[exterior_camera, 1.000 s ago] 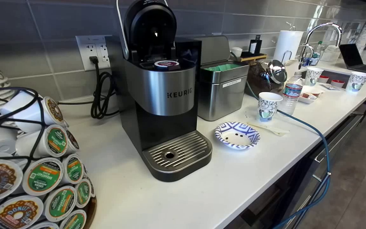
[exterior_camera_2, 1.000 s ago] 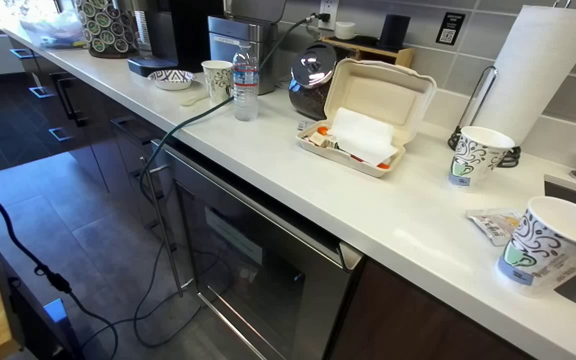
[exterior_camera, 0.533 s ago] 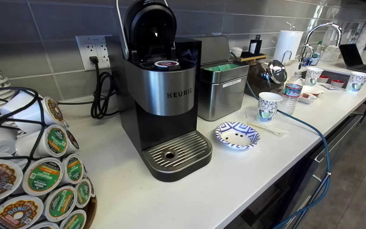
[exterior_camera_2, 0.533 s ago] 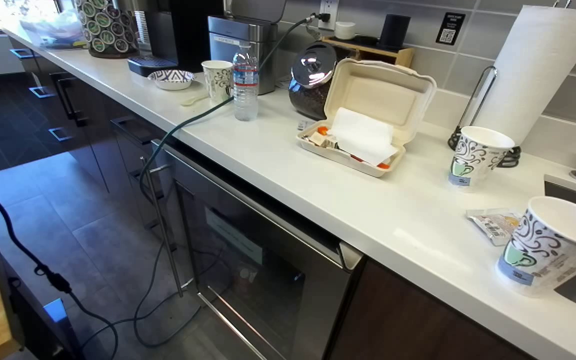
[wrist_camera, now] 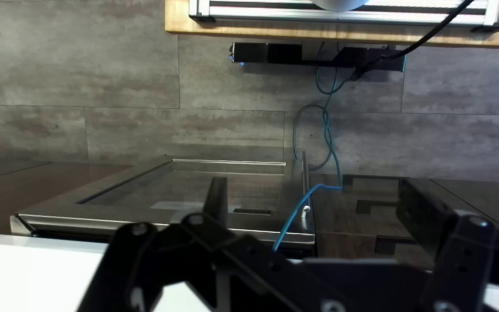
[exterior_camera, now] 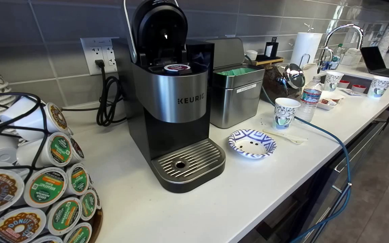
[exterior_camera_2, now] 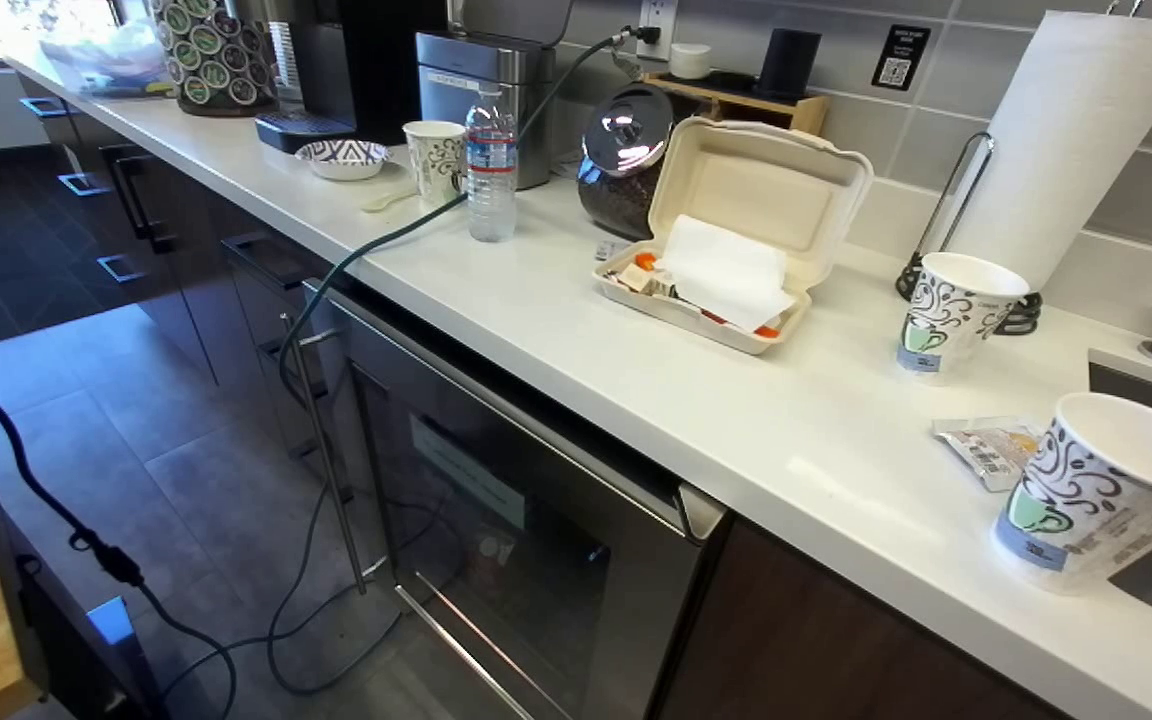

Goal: Move the cup to the right

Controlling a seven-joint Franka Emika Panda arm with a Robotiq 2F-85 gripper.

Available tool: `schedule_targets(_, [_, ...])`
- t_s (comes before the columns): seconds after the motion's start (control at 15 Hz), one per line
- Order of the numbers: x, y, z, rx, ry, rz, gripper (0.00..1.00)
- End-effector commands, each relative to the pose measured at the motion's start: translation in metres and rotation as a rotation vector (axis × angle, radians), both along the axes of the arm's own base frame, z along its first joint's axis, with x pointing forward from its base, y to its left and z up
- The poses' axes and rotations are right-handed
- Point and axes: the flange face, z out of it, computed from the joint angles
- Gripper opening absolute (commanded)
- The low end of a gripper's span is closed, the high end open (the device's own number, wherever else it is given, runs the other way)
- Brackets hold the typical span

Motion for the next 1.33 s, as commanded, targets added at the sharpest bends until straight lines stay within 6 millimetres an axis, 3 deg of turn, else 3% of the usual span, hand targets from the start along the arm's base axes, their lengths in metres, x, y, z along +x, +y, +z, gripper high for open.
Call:
schedule_targets(0.0, [0.000, 0.000, 0.001, 0.000, 0.001, 0.000, 1.00])
schedule_targets(1.0, [0.000, 0.000, 0.001, 0.000, 0.001, 0.000, 1.00])
schedule_targets(1.27, [0.017, 0.028, -0.013, 0.086, -0.015, -0.182, 1.00])
